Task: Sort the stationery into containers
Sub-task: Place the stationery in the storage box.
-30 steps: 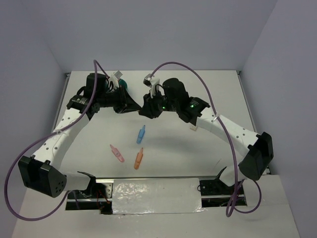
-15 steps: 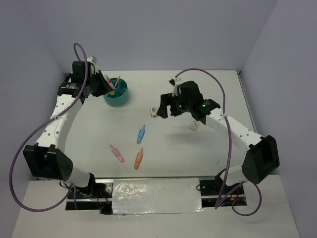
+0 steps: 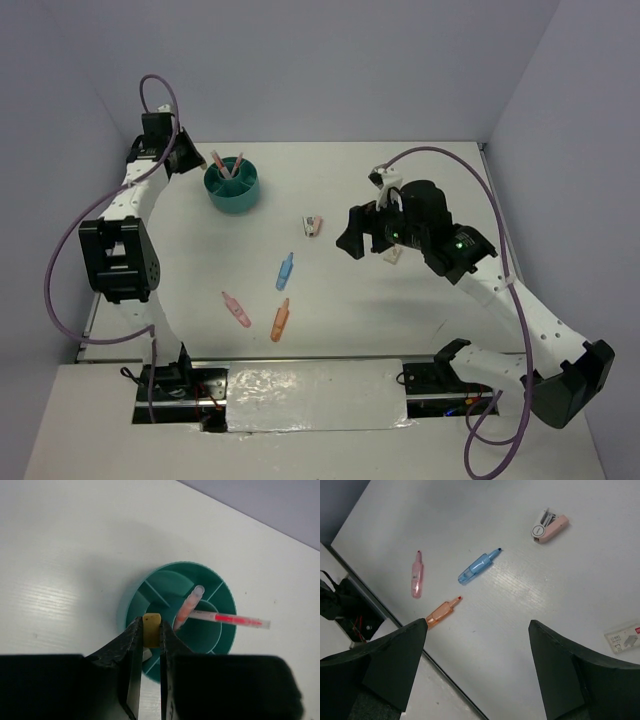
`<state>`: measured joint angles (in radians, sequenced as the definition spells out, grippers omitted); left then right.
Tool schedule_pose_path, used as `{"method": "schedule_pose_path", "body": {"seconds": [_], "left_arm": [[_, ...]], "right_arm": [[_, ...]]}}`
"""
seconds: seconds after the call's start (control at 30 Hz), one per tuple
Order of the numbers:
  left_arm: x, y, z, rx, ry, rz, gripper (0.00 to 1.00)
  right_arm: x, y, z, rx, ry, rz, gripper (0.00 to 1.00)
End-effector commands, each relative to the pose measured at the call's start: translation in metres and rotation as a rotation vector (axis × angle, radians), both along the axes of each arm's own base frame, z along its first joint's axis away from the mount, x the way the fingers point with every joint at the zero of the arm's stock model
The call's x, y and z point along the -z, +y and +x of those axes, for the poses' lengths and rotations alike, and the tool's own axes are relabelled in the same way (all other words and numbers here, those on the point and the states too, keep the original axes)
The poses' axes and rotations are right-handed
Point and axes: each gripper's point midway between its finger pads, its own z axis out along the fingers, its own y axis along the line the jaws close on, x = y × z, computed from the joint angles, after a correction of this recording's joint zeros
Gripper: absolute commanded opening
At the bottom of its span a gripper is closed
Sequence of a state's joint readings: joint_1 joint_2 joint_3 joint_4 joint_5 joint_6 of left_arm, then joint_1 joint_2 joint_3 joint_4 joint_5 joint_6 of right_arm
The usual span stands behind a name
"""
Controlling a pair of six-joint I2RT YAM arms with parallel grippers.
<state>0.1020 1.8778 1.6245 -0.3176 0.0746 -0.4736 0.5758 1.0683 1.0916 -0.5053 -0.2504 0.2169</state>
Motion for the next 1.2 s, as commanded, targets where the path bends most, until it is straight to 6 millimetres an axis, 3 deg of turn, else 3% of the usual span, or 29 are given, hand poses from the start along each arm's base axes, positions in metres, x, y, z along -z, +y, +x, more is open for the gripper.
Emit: {"method": "schedule_pose_path", "body": {"seconds": [0.0,0.17,0.3,0.43,0.47,0.53,0.7,0.8,1.0,1.03,1.1,1.13,1.17], "left_arm": [[-0.02,-0.004,0.027,0.046,-0.097,0.005,0.09],[0.006,-0.002,0.027,0.022,-0.045,-0.011,0.17],[0.015,-0.002,0.021,0.024,-0.028,-0.008,0.22],[0.021,-0.007,0.014,0.059,-0.013,-0.017,0.36],[0.023,-0.008,0.012,0.06,-0.005,-0.017,0.46],[0.022,-0.008,0.009,0.065,-0.001,-0.015,0.52],[0.015,-0.003,-0.004,0.043,0.01,0.0,0.55],[0.003,0.0,-0.01,0.024,-0.011,0.008,0.58],[0.003,0.006,-0.015,0.024,0.034,-0.002,0.56],[-0.007,0.008,-0.019,0.009,0.02,0.003,0.57],[-0.014,0.011,-0.03,-0.033,0.038,-0.007,0.63],[-0.026,0.017,-0.039,-0.081,0.035,0.007,0.65],[-0.024,0.017,-0.052,-0.105,0.079,-0.008,0.7]], "right_arm": [[0.011,-0.009,-0.006,-0.01,0.01,-0.061,0.9],[0.004,-0.012,-0.001,-0.004,-0.002,-0.081,0.9],[-0.005,-0.008,0.006,-0.005,-0.016,-0.07,0.91],[-0.005,-0.002,0.015,-0.007,-0.015,-0.066,0.91],[0.0,0.0,0.018,-0.009,-0.004,-0.069,0.91],[0.003,0.004,0.023,-0.01,0.004,-0.056,0.91],[0.02,0.014,0.044,0.018,0.051,-0.057,0.91],[0.046,0.019,0.068,0.067,0.11,-0.115,0.9],[0.051,0.035,0.096,0.097,0.144,-0.101,0.9],[0.064,0.034,0.104,0.125,0.166,-0.133,0.9],[0.071,0.028,0.12,0.208,0.192,-0.178,0.9],[0.098,0.025,0.13,0.255,0.246,-0.243,0.9],[0.097,0.02,0.141,0.32,0.257,-0.275,0.9]]}}
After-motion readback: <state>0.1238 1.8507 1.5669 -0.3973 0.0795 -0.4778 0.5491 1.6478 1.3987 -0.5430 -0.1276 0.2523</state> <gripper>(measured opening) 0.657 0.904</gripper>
